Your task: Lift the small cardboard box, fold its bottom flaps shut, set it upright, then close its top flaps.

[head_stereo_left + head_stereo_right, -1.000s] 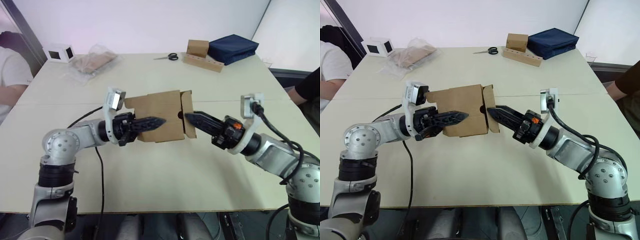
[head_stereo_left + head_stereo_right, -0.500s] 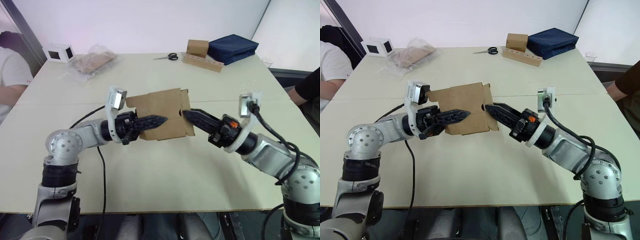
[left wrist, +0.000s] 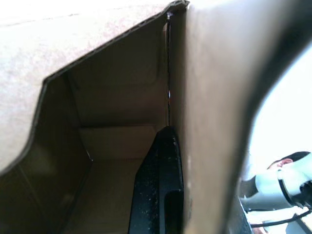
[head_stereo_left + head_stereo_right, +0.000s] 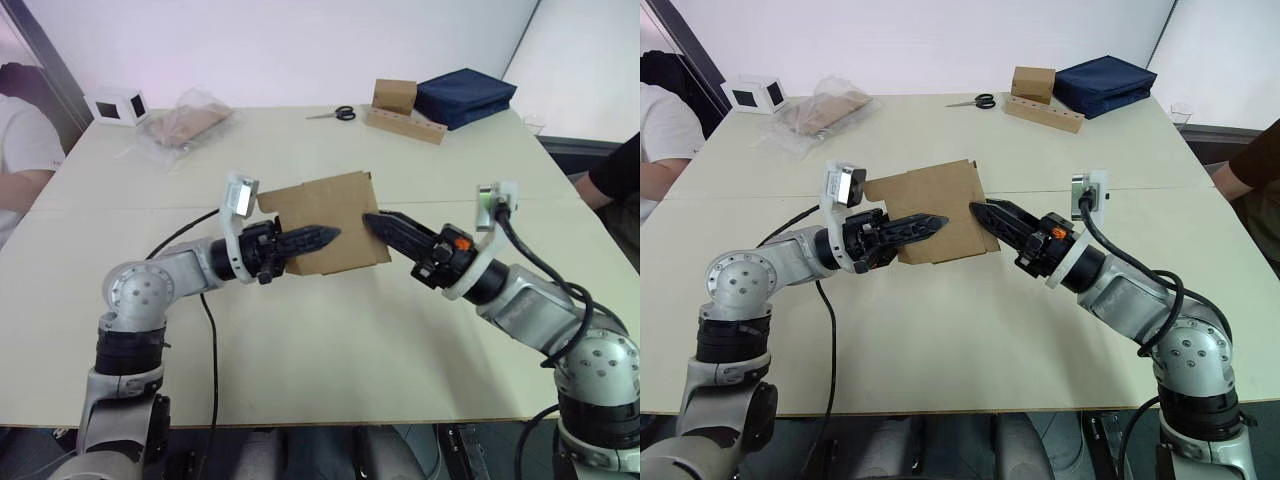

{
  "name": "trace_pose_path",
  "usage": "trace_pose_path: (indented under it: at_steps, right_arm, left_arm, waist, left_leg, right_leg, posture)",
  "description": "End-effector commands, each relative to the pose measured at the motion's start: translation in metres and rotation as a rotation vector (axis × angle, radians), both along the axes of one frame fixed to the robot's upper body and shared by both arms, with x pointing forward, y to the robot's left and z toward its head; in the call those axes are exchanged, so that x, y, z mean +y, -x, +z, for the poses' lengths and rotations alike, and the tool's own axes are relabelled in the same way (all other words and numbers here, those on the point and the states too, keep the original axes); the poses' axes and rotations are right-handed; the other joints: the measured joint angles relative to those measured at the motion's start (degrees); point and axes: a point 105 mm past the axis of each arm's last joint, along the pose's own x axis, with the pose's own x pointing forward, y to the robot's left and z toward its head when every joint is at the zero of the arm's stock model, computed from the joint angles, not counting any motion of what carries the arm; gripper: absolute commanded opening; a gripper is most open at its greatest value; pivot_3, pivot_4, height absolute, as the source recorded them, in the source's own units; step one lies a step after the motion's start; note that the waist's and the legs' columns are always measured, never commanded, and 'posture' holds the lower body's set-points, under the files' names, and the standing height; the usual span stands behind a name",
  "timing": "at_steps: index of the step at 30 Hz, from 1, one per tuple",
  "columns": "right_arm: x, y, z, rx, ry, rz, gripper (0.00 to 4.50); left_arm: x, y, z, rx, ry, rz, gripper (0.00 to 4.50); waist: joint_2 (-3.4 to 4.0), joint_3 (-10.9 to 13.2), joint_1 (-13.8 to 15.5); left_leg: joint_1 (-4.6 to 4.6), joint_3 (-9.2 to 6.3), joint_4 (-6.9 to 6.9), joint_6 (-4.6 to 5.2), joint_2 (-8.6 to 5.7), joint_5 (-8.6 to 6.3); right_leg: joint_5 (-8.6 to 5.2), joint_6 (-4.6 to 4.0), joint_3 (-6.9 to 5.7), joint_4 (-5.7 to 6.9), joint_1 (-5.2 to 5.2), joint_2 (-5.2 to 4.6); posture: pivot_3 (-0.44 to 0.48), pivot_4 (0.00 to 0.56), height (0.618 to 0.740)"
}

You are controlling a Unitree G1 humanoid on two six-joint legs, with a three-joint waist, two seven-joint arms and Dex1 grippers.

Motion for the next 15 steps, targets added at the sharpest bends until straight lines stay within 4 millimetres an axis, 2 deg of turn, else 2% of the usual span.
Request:
trace_pose_path:
  at_steps: [1,9,15]
  right_arm:
    - [0.014,0.007,0.011,-0.068,0.001,0.028,1.64]
    - [0.024,0.001,0.011,-0.083,0.001,-0.001,1.64]
    - [0.028,0.000,0.009,-0.086,0.008,0.002,1.64]
  left_arm:
    - [-0.004,-0.006,0.010,-0.052,0.015,0.057,0.00]
    - [-0.007,-0.021,0.016,-0.019,0.063,0.137,0.00]
    - [-0.008,-0.019,0.020,-0.017,0.083,0.117,0.00]
  waist:
    - [0.00,0.0,0.0]
    - [0.00,0.0,0.0]
    - [0.00,0.0,-0.1]
  left_leg:
    - [0.00,0.00,0.00,0.00,0.00,0.00]
    - [-0.01,0.00,0.01,0.00,-0.01,0.00]
    - [-0.01,-0.01,0.00,-0.01,-0.01,0.00]
  right_leg:
    - [0.00,0.00,0.00,0.00,0.00,0.00]
    - [0.00,0.00,0.00,0.00,0.00,-0.02]
    - [0.00,0.00,0.00,0.00,-0.01,0.00]
  posture:
    - [0.000,0.150,0.740]
    - [0.000,0.150,0.740]
    - [0.000,0.150,0.740]
